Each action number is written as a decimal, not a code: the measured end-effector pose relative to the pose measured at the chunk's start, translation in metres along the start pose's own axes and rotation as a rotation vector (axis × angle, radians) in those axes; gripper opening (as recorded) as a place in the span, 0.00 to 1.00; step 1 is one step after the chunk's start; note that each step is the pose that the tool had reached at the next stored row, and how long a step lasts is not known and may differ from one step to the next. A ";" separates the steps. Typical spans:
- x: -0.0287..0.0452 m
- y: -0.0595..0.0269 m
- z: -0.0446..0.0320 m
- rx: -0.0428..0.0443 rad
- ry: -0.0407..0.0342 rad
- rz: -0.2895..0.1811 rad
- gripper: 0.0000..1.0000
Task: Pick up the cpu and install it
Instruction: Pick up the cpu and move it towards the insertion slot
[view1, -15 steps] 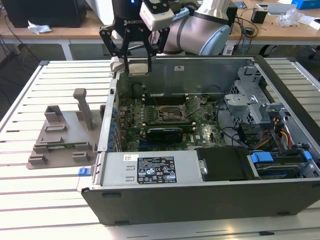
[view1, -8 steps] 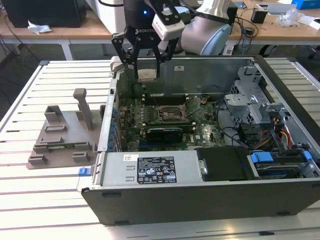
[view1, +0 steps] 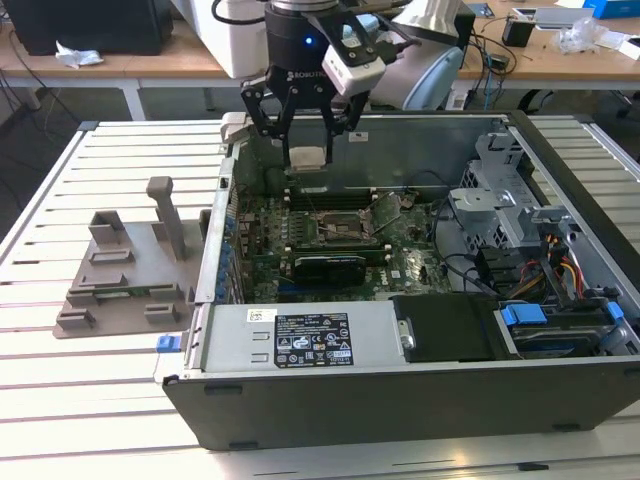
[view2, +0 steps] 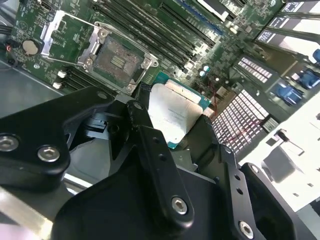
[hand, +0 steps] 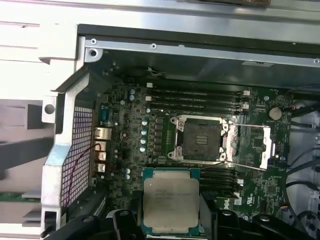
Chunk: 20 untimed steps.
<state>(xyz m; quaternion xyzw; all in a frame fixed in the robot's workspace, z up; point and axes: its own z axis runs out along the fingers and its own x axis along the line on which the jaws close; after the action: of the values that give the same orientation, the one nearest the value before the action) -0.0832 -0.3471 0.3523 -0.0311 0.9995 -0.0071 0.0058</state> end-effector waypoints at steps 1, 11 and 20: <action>-0.0015 0.0001 0.0017 -0.0001 0.0001 0.000 0.55; -0.0134 0.0011 0.0235 0.0002 0.0007 0.000 0.55; -0.0424 0.0100 0.0420 0.0012 0.0016 0.000 0.55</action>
<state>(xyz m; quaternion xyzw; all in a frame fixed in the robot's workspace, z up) -0.0410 -0.3351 0.3107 -0.0310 0.9995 -0.0077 0.0050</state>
